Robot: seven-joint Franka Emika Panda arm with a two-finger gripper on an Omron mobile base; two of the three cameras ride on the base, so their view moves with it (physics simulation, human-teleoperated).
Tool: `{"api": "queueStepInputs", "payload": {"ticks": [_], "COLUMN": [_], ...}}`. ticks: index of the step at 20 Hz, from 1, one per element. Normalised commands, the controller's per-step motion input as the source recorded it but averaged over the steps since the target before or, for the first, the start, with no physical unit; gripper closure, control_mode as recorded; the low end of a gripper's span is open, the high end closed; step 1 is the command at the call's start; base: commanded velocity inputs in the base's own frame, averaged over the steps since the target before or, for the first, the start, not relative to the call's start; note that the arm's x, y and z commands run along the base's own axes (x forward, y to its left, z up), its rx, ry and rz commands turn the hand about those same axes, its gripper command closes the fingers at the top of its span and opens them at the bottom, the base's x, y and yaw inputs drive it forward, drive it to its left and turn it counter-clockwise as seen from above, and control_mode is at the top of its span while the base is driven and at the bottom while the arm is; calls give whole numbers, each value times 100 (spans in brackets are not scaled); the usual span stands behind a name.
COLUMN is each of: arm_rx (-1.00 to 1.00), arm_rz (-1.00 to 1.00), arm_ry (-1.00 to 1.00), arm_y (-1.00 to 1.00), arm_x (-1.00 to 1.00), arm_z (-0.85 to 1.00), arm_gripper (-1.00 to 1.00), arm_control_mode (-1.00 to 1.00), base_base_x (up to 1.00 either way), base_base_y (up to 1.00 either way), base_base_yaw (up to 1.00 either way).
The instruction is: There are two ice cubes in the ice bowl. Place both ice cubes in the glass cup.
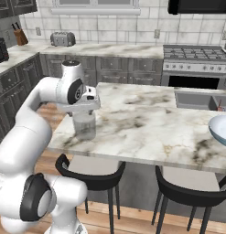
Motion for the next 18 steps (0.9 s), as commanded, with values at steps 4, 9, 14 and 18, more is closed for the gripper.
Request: {"api": "queueStepInputs", "payload": {"ticks": [4, 9, 14, 18], "arm_rx": [0, 0, 0, 0], "arm_rz": [0, 0, 0, 0], "arm_ry": [0, 0, 0, 0], "arm_y": [0, 0, 0, 0], "arm_x": [0, 0, 0, 0], "arm_z": [0, 0, 0, 0], "arm_gripper": [-100, -100, -100, -100], "arm_control_mode": [100, 100, 100, 100], "base_base_x": [-56, -3, 12, 19], "base_base_y": [-91, -100, -100, -100], "base_base_yaw": [-1, -4, -6, -6]}}
